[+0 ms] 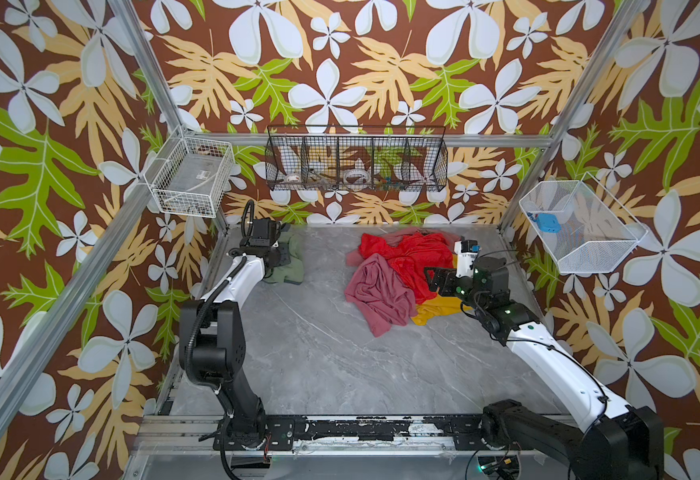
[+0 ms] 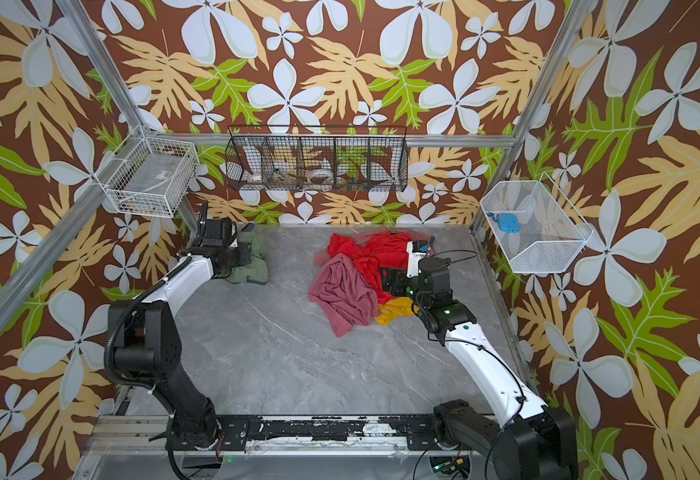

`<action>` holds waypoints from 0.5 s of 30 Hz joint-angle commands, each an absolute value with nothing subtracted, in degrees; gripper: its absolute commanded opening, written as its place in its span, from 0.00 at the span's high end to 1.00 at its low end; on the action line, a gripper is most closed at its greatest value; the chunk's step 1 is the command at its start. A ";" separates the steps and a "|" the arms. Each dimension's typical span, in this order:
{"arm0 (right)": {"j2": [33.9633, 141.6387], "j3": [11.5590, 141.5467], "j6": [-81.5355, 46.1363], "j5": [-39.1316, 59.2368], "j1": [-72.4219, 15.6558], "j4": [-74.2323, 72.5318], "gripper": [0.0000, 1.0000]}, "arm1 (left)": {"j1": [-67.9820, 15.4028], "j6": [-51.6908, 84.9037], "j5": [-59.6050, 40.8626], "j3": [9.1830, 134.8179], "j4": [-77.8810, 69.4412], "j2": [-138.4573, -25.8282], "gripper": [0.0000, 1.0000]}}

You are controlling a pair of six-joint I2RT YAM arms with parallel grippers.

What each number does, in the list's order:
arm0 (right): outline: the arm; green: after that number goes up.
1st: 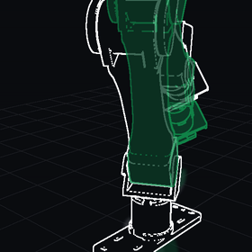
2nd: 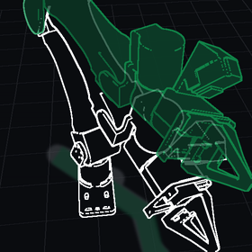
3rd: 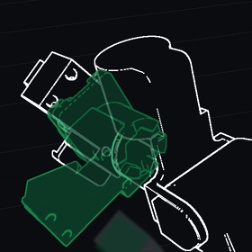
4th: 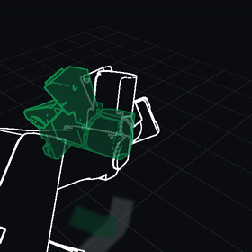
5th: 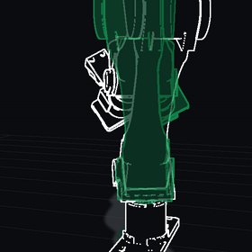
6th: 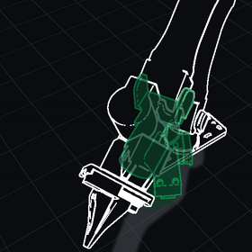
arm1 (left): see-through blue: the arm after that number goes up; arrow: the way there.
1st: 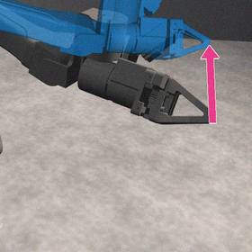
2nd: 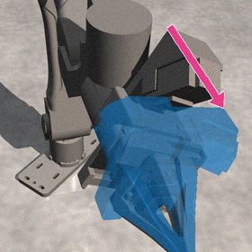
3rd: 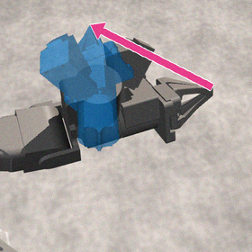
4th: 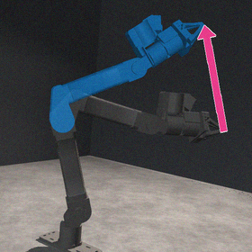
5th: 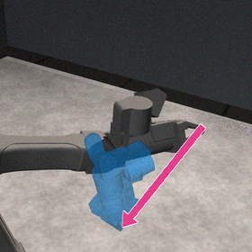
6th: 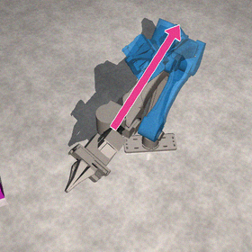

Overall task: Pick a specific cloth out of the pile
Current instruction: 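Lower the green shirt onto the table beside the pile with the left gripper, then open the left gripper and lift it off the green shirt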

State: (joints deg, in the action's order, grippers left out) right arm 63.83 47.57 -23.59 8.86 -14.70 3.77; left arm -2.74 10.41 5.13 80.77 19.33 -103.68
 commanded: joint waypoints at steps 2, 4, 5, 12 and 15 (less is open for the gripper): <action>63.11 46.55 -22.68 7.13 -14.77 2.34 0.16 | -2.65 10.32 8.33 85.14 18.51 -108.94 1.00; 62.67 46.24 -22.41 6.74 -14.74 2.80 0.16 | -2.66 12.16 8.15 86.47 19.38 -111.28 1.00; 62.52 46.19 -22.33 6.60 -14.76 2.90 0.16 | -2.71 12.83 7.69 86.82 19.79 -112.31 1.00; 61.01 44.79 -21.46 4.66 -14.77 3.93 0.15 | -2.72 14.90 8.29 87.34 22.07 -118.06 1.00; 60.82 44.41 -20.84 4.07 -14.77 4.47 0.14 | -2.72 15.17 7.29 87.45 22.92 -119.54 1.00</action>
